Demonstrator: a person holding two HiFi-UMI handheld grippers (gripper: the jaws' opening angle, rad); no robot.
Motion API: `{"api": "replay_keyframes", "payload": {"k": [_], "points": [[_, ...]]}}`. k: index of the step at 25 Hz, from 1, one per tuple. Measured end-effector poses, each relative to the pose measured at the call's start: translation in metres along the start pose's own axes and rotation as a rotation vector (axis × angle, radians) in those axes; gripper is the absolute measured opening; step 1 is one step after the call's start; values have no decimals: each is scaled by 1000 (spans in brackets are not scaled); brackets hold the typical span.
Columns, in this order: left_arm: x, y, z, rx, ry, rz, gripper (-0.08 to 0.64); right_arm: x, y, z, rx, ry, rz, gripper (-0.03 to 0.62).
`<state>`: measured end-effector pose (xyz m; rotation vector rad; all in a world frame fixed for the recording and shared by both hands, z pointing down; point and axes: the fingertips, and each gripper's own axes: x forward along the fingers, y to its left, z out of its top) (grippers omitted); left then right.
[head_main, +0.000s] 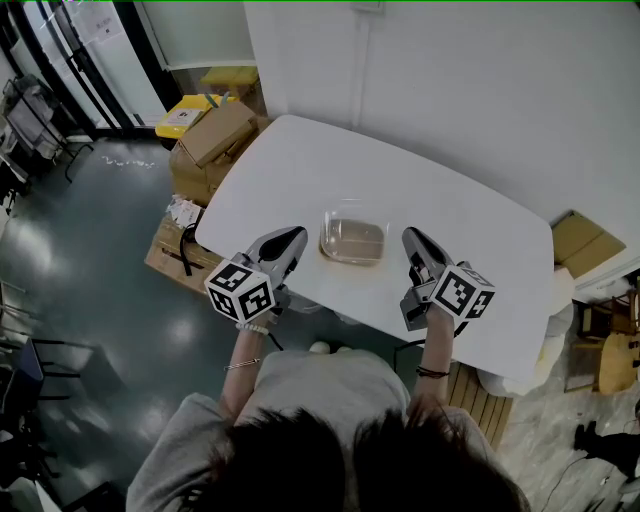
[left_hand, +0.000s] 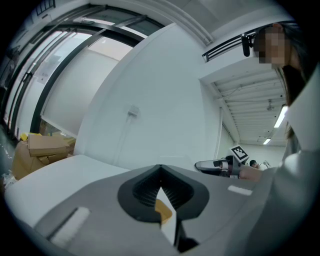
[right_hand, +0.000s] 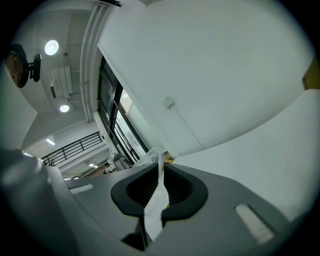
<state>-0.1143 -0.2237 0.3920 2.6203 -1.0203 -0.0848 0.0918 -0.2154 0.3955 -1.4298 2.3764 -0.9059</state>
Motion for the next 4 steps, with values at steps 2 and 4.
{"api": "replay_keyframes", "payload": {"k": [2,4], "points": [[0,0,0,0,0,-1,-5,1,1,0,0,0,0,46],[0,0,1,-1,-1,-2,-6,1,1,0,-1,0,-1,46]]}}
